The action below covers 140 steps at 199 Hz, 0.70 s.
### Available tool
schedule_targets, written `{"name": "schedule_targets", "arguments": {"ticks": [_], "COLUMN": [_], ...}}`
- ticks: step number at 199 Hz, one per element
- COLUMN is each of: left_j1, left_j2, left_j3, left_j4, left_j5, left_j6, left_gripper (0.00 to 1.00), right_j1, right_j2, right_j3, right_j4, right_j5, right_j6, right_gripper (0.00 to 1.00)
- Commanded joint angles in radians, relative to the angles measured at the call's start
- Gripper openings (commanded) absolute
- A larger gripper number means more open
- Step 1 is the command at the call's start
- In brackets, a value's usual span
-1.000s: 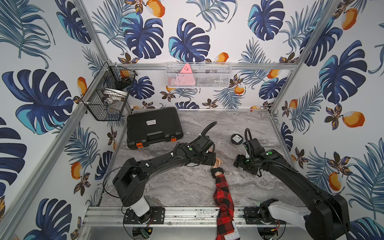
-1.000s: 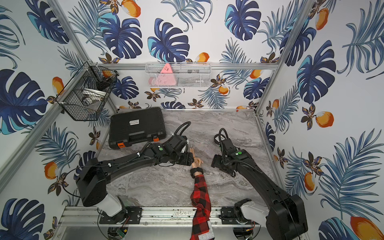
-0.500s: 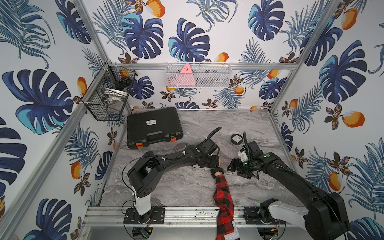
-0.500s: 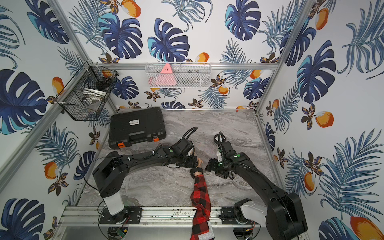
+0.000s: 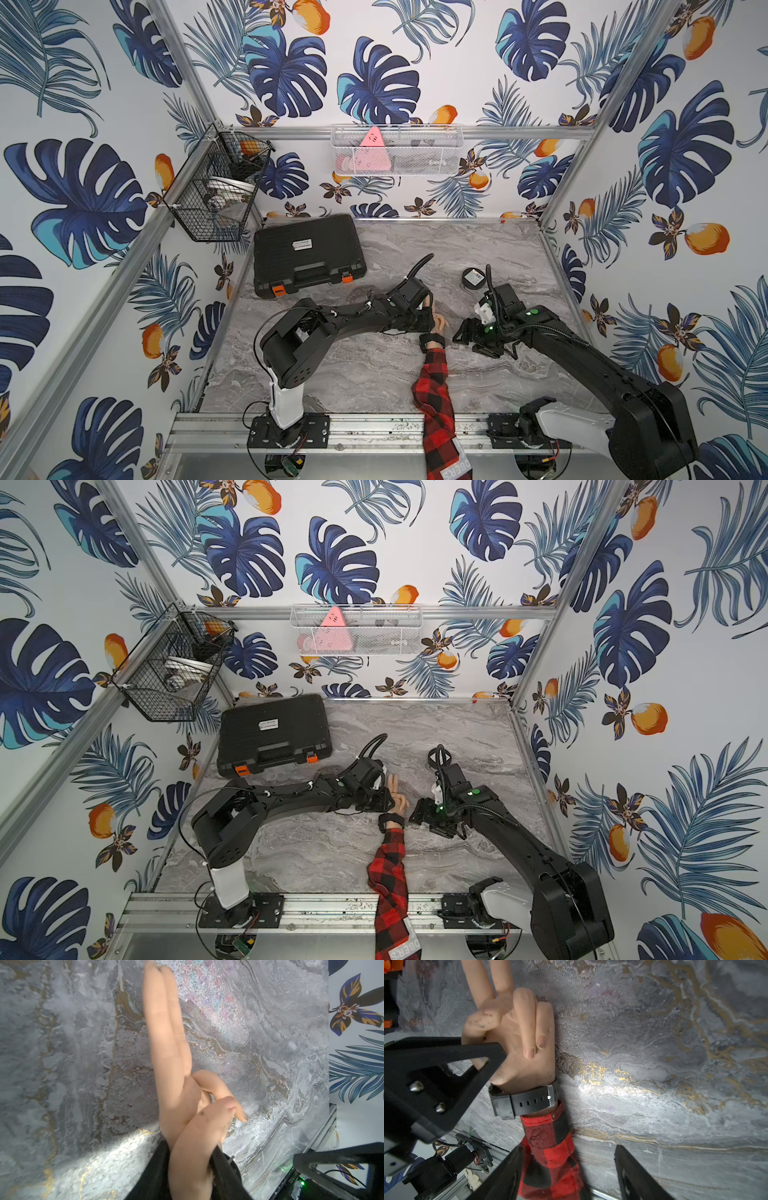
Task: Take off the watch
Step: Adjust the hand at the center of the board.
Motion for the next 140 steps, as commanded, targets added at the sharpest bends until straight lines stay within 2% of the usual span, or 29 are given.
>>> {"name": "schedule_targets", "arguments": {"ticks": [1,21,44,89,140], "left_j1": [0.005,0.005,0.01,0.026,0.072], "left_j2": [-0.021,-0.048,-0.076,-0.098,-0.05], "left_j3": [-0.003,-0.014,-0.031,-0.035,-0.06], "left_j4": [0.061,0.102,0.14,0.111,0.106], "left_j5": [0.03,0.065,0.098,0.115,0.16], "left_j6": [-0.004,-0.019,-0.045,-0.03,0.015], "left_gripper": [0.25,0.17,0.13,0.11,0.1], "right_j1": [0.002,0.002,0.002,0.009,0.034], "right_j2": [-0.002,-0.005,0.002,0.023,0.052], "right_j3": [-0.002,0.005,0.016,0.029,0.035], "right_j4": [0.001,-0.001,-0.004,0.001,0.012], "right_j5": [0.0,0.007,0.01,0.013,0.022], "right_j6": [0.004,0.008,0.008,0.014,0.028], "right_gripper": [0.72,0.71,0.71,0.7,0.7]}}
